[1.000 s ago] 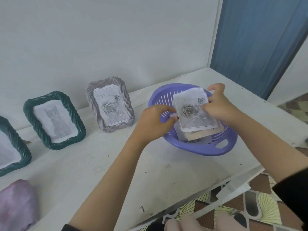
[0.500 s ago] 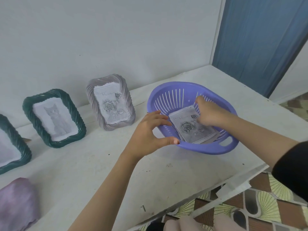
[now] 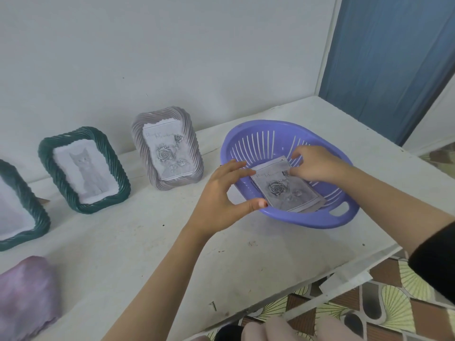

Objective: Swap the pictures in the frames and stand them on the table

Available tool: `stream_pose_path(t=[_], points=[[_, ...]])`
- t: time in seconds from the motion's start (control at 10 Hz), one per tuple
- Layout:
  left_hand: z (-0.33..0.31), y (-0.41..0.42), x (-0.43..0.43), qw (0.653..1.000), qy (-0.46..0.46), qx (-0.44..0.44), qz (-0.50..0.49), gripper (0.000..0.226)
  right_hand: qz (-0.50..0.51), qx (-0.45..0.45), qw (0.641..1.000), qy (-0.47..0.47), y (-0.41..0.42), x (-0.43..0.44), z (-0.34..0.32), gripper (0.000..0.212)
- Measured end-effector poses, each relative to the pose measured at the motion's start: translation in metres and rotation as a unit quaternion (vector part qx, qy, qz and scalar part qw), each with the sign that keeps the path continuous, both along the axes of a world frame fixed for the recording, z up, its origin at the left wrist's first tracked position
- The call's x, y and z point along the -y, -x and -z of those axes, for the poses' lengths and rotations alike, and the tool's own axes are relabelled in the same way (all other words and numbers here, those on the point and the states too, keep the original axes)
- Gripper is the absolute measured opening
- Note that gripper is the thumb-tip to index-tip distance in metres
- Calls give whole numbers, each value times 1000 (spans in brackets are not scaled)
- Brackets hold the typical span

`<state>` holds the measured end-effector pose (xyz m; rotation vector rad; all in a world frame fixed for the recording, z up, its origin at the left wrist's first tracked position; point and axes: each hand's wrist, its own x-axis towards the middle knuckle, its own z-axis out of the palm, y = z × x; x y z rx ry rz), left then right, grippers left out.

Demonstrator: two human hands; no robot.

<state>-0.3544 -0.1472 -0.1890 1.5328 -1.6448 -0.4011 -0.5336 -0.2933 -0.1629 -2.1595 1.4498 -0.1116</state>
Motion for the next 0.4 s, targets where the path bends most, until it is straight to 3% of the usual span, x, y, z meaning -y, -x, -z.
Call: stream_pose_path(t=[0.2, 0.3, 0.4], points=[[-37, -20, -15, 995, 70, -16, -70, 57, 39, 186, 981, 30, 4, -12, -34, 27], [-73, -35, -33, 983, 128, -50, -120, 43, 26, 361, 931, 53, 1, -35, -61, 28], [-114, -52, -57, 963, 218, -51, -149, 32, -59, 531, 838, 111, 1, -62, -101, 28]])
